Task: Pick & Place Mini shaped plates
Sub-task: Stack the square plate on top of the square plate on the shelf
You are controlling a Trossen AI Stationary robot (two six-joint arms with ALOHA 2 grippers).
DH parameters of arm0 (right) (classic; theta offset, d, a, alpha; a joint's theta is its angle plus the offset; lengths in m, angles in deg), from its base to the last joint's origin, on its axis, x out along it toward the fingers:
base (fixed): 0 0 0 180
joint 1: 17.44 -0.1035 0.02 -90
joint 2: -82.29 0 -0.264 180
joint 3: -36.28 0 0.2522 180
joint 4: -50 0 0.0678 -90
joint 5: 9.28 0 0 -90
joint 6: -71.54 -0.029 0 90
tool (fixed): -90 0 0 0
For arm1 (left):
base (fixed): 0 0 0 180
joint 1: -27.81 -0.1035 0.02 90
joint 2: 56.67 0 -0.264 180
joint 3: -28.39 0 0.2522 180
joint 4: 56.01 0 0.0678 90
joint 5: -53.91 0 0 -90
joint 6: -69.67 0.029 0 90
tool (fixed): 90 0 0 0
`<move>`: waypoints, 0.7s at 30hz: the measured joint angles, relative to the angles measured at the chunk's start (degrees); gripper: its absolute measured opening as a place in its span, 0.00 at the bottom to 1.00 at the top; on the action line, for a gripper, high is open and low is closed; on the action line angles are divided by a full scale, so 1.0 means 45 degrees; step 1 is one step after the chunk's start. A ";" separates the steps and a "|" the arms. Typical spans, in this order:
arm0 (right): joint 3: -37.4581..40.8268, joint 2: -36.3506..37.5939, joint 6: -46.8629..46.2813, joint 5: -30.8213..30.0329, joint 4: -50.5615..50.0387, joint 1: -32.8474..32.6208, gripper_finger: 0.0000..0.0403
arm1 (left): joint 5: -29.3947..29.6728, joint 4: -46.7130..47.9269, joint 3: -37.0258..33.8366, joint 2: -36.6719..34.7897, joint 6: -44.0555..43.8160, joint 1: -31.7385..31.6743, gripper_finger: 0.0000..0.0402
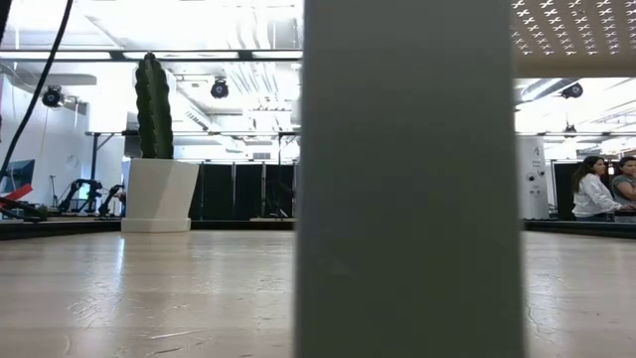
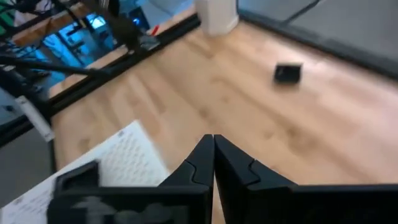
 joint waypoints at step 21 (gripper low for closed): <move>0.0112 0.1472 0.3758 0.0916 -0.0037 0.3291 0.02 | -0.5573 0.4649 -0.0930 -0.0115 -0.5672 -0.3877 0.23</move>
